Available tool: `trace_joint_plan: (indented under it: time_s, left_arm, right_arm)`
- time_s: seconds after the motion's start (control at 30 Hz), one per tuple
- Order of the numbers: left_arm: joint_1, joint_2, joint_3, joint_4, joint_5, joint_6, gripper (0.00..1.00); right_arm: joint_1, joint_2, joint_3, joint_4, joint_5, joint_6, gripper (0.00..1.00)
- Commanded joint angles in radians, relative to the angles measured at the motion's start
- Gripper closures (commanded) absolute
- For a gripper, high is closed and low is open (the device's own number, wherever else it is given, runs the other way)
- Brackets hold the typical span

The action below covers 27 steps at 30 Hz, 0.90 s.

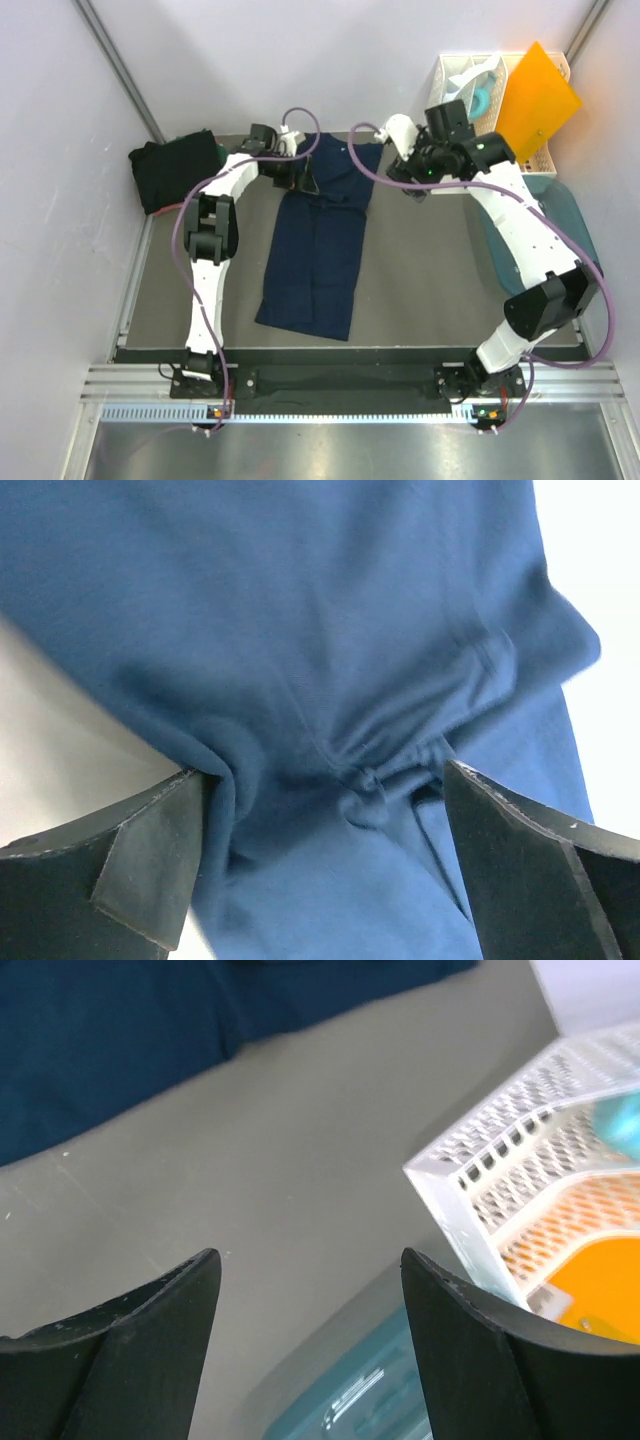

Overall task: Fold and stack the t-shirts
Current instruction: Rotate the tshirt 90 degrees

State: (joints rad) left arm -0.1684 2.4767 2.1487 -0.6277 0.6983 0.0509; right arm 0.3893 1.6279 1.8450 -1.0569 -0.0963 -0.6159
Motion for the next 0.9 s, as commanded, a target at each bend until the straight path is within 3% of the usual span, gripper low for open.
trace_joint_plan:
  time_s: [0.0,0.17,0.27,0.57,0.67,0.87]
  left_arm:
    - [-0.049,-0.120,-0.079,-0.052,0.021,0.014,0.01]
    - [0.039,-0.301,-0.142,-0.021,-0.213,-0.032,0.01]
    - [0.159,-0.384,-0.176,-0.030,-0.307,-0.008,0.01]
    - [0.464,-0.513,-0.139,-0.210,-0.375,0.124,0.01]
    - [0.518,-0.555,-0.109,-0.268,-0.431,0.181,0.01]
    - [0.523,-0.631,-0.099,-0.320,-0.510,0.264,0.01]
  right_arm:
    - [0.058,-0.020,-0.159,0.095,-0.078,-0.083,0.28]
    - [0.262,-0.066,-0.381,0.230,0.000,-0.200,0.28]
    - [0.344,-0.077,-0.455,0.270,0.004,-0.211,0.27]
    - [0.563,-0.066,-0.530,0.382,0.003,-0.134,0.27]
    - [0.658,-0.050,-0.569,0.472,0.064,-0.056,0.27]
    - [0.792,0.067,-0.555,0.549,0.148,0.105,0.26]
